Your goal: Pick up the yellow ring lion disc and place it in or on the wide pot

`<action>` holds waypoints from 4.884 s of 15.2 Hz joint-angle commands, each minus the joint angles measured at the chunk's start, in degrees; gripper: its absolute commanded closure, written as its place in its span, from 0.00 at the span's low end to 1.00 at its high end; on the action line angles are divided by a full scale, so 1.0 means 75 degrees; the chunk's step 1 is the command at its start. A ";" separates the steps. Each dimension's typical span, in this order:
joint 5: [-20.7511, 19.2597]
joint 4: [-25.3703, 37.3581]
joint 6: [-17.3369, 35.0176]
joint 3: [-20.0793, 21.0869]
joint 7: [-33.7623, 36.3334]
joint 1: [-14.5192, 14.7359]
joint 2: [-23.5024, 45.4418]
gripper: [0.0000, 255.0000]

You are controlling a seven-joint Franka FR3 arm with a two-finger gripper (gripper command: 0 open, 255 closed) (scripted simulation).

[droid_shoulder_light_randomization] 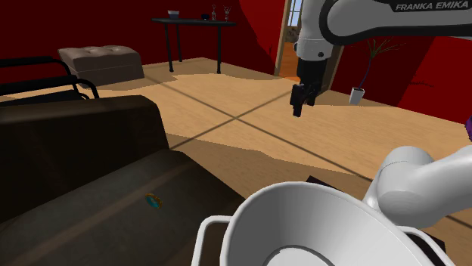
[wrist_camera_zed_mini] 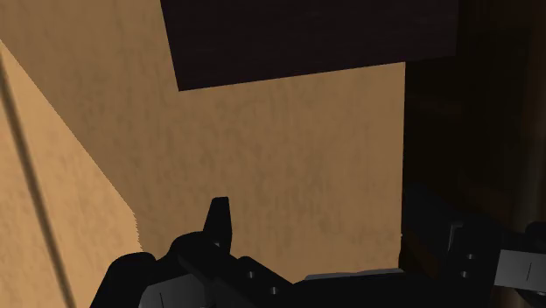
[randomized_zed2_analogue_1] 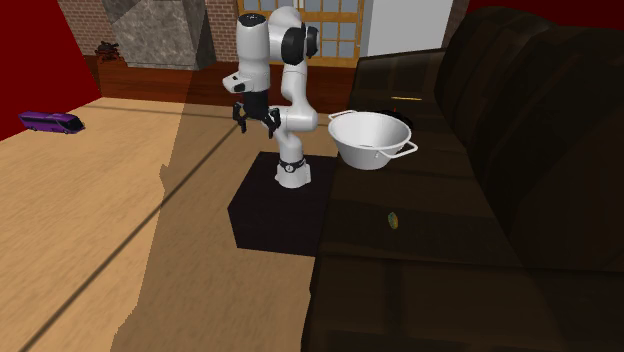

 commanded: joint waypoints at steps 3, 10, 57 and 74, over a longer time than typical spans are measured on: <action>0.0209 -0.0014 0.0252 0.0229 0.0215 0.0156 0.0239 0.00; 0.0826 0.0177 0.1143 0.1024 0.0923 0.0660 0.1271 0.00; -0.0232 0.4449 0.3776 0.3528 0.4120 0.2521 0.7984 1.00; -0.0060 0.5020 0.2950 0.3585 0.4002 0.2493 0.7698 1.00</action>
